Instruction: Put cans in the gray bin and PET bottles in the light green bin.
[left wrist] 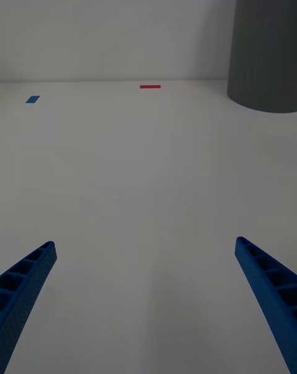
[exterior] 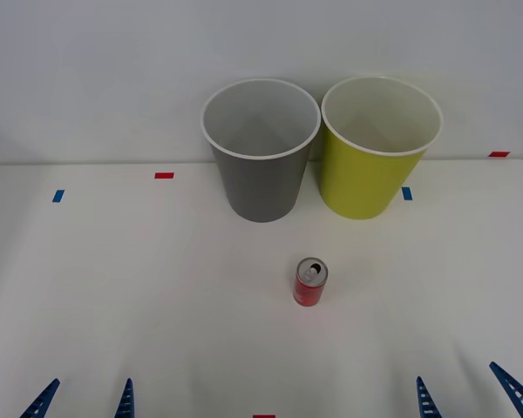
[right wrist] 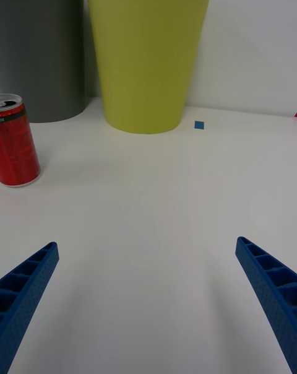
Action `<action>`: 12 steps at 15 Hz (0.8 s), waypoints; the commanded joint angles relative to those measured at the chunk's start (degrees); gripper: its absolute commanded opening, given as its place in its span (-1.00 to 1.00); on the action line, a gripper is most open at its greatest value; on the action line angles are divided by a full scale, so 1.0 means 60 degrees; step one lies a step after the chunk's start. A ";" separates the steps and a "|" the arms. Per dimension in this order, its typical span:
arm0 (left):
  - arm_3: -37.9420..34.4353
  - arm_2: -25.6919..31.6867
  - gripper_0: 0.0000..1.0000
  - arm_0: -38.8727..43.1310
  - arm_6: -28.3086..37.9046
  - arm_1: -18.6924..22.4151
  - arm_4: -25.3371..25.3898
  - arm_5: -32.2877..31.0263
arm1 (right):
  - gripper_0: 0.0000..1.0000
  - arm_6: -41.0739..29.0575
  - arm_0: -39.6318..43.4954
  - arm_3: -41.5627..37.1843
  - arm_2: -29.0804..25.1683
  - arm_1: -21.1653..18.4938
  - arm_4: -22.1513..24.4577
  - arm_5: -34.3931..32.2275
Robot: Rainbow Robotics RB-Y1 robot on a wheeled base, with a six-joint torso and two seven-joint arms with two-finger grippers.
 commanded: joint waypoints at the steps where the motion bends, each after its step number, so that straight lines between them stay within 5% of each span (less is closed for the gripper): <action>1: 0.0000 0.0000 1.00 0.0000 0.0000 0.0000 0.0000 0.0000 | 1.00 0.0027 -0.0103 0.0323 0.0031 0.0179 -0.0425 0.0186; 8: 0.0000 0.0000 1.00 0.0000 0.0000 0.0000 0.0000 0.0000 | 1.00 0.0335 -0.0220 -0.0189 0.1145 -0.0319 -0.0366 -0.0034; 12: 0.0000 0.0000 1.00 0.0000 0.0000 0.0000 0.0000 0.0000 | 1.00 0.0554 -0.1318 0.0675 0.1584 -0.0363 -0.0469 -0.0561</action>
